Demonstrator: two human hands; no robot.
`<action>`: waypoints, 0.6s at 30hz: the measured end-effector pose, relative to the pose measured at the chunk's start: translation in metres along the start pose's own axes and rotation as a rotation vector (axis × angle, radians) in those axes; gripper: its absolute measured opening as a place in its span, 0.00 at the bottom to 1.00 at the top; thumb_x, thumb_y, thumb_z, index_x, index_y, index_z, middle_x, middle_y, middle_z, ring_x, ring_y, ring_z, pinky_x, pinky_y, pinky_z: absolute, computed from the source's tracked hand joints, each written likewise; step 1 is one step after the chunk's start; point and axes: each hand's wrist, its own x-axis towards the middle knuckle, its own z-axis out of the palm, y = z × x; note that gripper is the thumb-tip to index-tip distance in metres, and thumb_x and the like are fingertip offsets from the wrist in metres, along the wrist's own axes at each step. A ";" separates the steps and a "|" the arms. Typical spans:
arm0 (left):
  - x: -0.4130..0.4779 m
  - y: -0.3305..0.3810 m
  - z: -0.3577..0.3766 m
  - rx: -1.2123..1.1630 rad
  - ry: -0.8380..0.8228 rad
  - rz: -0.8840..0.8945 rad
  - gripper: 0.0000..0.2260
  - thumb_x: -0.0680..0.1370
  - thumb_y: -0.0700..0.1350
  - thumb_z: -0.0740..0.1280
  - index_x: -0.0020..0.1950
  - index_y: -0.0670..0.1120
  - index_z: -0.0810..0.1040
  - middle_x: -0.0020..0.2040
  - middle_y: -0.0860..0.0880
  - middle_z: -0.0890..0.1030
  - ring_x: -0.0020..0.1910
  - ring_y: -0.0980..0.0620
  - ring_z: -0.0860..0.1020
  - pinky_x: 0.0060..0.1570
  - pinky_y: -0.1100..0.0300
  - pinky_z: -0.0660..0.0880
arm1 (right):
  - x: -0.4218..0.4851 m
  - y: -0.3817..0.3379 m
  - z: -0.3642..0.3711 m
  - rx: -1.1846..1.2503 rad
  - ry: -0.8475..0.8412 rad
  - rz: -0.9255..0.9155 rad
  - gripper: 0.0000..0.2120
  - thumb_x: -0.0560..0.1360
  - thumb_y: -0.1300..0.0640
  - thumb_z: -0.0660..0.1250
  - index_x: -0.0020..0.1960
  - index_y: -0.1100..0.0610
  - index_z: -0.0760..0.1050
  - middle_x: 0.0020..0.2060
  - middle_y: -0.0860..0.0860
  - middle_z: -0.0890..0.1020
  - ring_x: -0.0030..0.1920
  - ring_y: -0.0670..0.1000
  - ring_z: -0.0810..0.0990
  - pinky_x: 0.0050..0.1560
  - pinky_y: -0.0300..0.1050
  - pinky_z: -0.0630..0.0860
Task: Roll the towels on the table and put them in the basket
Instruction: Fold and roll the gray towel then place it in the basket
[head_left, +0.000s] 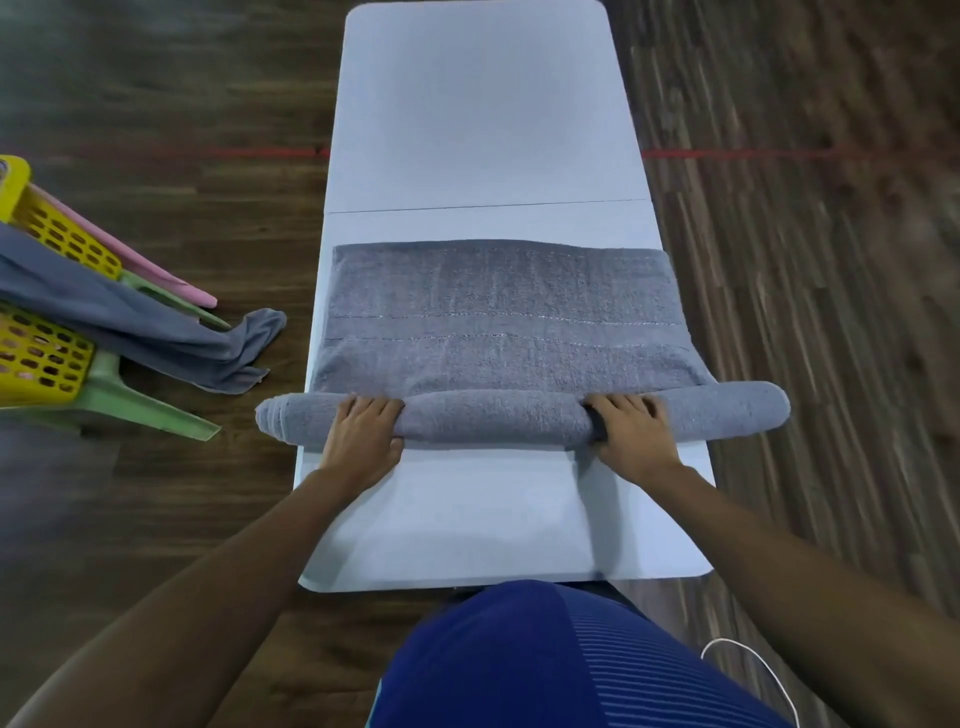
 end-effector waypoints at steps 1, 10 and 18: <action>0.001 0.002 -0.005 0.005 -0.005 0.009 0.15 0.71 0.51 0.65 0.54 0.46 0.78 0.50 0.46 0.82 0.51 0.44 0.78 0.62 0.47 0.66 | 0.003 -0.001 -0.007 0.014 -0.026 0.010 0.24 0.69 0.49 0.67 0.64 0.46 0.71 0.60 0.48 0.78 0.63 0.52 0.73 0.67 0.54 0.56; 0.008 0.001 -0.010 -0.299 -0.017 -0.239 0.08 0.73 0.49 0.66 0.50 0.49 0.76 0.47 0.49 0.79 0.49 0.46 0.76 0.56 0.48 0.67 | 0.015 0.004 -0.023 0.099 0.026 0.142 0.19 0.72 0.45 0.69 0.61 0.48 0.74 0.59 0.51 0.76 0.62 0.55 0.72 0.63 0.54 0.60; -0.011 -0.003 0.002 -0.180 -0.093 0.041 0.34 0.71 0.69 0.59 0.66 0.46 0.74 0.62 0.46 0.78 0.62 0.45 0.74 0.64 0.48 0.66 | -0.006 0.004 -0.002 0.047 0.040 -0.019 0.30 0.66 0.46 0.74 0.66 0.48 0.71 0.62 0.49 0.77 0.65 0.55 0.72 0.66 0.53 0.58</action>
